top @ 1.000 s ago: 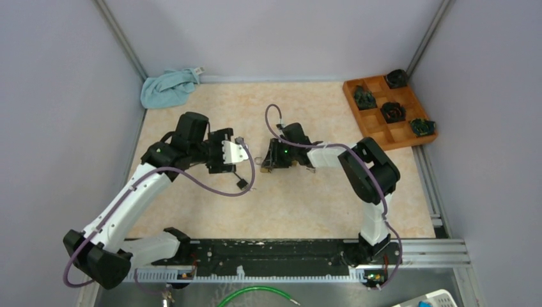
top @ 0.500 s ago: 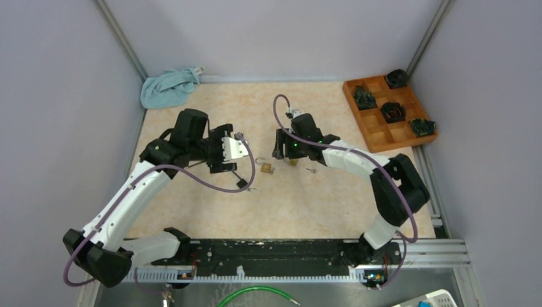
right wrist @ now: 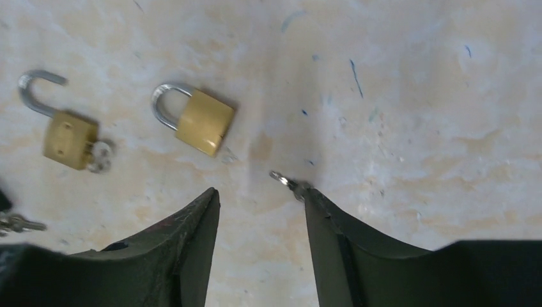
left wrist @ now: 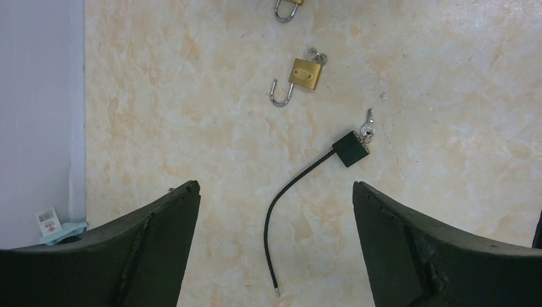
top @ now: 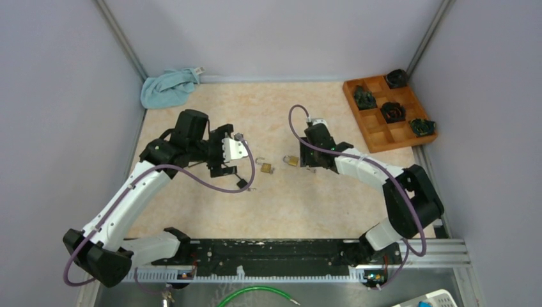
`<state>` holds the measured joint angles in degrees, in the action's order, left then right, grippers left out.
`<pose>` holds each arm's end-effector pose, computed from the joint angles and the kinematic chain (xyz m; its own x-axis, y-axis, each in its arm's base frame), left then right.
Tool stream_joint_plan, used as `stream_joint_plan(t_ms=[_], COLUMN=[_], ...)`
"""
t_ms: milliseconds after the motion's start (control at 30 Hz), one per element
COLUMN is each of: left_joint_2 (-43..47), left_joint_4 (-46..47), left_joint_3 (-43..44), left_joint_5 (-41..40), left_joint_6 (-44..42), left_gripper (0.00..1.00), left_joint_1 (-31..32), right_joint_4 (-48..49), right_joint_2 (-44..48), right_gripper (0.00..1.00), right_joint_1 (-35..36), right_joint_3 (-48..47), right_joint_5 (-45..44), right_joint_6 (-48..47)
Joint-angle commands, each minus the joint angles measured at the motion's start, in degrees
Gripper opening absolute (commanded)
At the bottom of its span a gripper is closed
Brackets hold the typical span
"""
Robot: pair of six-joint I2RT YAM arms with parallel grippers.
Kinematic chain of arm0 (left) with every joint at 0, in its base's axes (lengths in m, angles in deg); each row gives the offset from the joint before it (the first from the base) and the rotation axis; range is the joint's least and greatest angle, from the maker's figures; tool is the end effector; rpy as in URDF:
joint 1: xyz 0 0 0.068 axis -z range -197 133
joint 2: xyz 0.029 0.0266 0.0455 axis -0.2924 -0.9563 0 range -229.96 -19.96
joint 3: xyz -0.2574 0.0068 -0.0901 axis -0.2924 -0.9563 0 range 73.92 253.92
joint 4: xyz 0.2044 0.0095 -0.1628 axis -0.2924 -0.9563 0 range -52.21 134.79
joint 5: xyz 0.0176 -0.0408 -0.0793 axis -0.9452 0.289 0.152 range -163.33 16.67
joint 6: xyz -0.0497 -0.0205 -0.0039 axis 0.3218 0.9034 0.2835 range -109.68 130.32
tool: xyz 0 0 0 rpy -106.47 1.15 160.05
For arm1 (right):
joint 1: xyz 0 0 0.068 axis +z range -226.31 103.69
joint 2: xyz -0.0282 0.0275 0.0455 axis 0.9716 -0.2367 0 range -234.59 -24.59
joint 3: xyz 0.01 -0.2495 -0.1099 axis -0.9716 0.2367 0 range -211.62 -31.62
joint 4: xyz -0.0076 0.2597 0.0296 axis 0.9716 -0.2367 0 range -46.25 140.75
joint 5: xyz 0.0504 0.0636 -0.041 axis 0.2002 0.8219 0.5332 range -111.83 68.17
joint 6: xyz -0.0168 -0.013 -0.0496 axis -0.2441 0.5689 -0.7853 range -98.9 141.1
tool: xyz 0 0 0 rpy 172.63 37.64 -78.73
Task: Unlock with the key
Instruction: Place the lock at the center of the board, then pick up the key from the center of the board.
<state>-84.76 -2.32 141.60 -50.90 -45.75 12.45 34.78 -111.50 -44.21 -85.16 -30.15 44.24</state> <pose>0.1901 -0.1228 0.3501 0.2356 0.7477 -0.6208 0.8905 0.0897 0.4460 0.2692 0.1629 0.2096 -0.7661 -0.0215 -0.6423 -0.1575 0.9752 0.1552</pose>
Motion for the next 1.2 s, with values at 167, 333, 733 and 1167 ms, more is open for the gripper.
stream_joint_plan(t_ms=[167,333,733,1167], left_joint_2=[-1.03,-0.65,1.05,2.01], left_joint_4=[-1.74,-1.8,-2.12,-2.72], left_joint_3=[0.71,0.79,-0.6,-0.49], left_joint_5=[3.19,3.84,3.84,4.16], left_joint_6=[-0.52,-0.78,-2.09,-2.19], left_gripper=[0.89,0.86,0.84,0.84], left_joint_1=[-0.3,-0.27,-0.24,-0.21], right_joint_4=[-2.88,-2.79,-0.18,0.82], right_joint_2=[7.28,5.94,-0.41,-2.23], right_gripper=[0.39,0.38,0.24,0.17], right_joint_1=[-2.75,-2.74,-2.74,-2.74], right_joint_3=[8.0,7.62,4.41,3.34], right_joint_5=[-4.53,-3.61,-3.17,-4.43], right_joint_6=[4.61,5.89,8.46,8.71])
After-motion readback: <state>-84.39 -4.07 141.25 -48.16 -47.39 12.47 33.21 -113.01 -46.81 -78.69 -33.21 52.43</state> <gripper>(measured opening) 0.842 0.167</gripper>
